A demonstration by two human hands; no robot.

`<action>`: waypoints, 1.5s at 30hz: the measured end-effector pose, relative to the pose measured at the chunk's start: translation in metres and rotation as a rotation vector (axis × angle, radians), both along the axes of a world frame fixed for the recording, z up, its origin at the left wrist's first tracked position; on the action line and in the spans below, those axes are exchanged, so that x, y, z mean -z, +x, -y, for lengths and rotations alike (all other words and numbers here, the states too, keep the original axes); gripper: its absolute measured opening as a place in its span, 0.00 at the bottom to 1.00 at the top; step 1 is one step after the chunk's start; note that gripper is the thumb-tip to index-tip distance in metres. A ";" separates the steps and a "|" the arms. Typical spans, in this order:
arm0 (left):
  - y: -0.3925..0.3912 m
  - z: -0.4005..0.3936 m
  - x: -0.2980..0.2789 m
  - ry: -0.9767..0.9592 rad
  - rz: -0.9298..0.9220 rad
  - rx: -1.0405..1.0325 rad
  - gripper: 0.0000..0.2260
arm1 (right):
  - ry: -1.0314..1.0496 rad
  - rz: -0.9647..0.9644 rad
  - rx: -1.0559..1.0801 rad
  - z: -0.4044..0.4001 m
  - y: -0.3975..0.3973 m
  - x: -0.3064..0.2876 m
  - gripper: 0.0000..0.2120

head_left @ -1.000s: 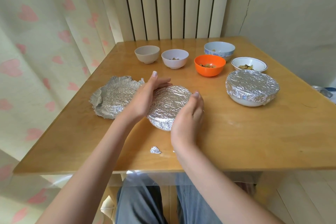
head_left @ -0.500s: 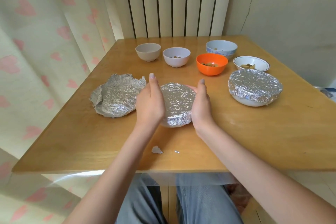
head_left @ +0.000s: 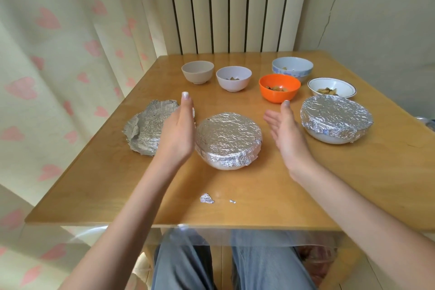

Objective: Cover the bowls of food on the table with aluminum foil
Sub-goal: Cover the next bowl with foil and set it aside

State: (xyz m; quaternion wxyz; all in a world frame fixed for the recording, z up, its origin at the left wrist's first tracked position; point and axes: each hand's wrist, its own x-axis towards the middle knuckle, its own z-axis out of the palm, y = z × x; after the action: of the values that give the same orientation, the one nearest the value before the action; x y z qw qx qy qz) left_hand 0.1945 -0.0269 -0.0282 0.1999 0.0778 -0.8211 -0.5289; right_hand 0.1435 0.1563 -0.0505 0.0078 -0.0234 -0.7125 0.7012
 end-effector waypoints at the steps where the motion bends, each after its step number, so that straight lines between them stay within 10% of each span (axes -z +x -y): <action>1: -0.003 0.004 0.000 0.038 -0.030 0.030 0.28 | -0.005 -0.020 0.049 0.000 0.002 0.000 0.28; 17: -0.040 -0.004 0.003 0.264 0.213 0.441 0.29 | 0.468 -0.199 -0.156 0.035 0.004 -0.015 0.22; 32: -0.010 -0.006 0.022 0.433 0.153 0.184 0.31 | 0.078 0.049 -0.493 0.023 -0.009 -0.015 0.30; 45: -0.021 0.000 0.014 0.587 0.181 0.412 0.32 | -0.180 -0.047 0.202 0.052 0.044 0.004 0.13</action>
State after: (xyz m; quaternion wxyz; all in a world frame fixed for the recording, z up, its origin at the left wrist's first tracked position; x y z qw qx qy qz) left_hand 0.1730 -0.0268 -0.0425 -0.0148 0.0114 -0.6472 -0.7621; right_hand 0.1876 0.1041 -0.0542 0.0929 -0.0790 -0.6405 0.7582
